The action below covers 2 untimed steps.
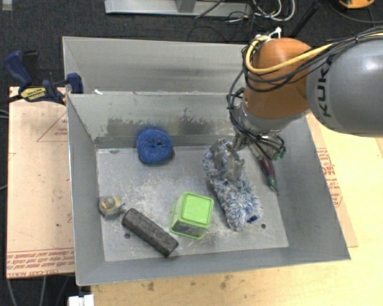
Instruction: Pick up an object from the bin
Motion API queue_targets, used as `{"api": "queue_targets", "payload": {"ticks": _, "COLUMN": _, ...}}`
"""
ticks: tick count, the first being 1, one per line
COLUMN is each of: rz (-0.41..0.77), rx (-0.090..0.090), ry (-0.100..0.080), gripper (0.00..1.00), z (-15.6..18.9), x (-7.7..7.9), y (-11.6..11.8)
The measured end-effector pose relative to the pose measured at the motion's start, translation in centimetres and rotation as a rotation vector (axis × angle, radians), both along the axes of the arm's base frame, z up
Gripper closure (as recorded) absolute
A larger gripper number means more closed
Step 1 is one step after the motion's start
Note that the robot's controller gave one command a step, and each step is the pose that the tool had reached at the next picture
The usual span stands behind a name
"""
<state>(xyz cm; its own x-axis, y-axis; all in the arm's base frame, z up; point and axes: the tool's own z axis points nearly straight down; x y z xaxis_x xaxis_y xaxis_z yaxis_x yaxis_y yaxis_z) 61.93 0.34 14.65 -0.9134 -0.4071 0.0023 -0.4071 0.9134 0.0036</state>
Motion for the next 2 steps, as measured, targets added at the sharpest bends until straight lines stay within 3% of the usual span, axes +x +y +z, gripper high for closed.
{"api": "queue_targets", "payload": {"ticks": 1, "rz": 0.077, "rx": 0.000, "ry": -0.008, "gripper": 1.00, "z": 11.14, "x": 2.08, "y": -1.39}}
{"api": "queue_targets", "payload": {"ticks": 2, "rz": 0.077, "rx": 0.000, "ry": -0.007, "gripper": 1.00, "z": 11.13, "x": 2.07, "y": -1.39}}
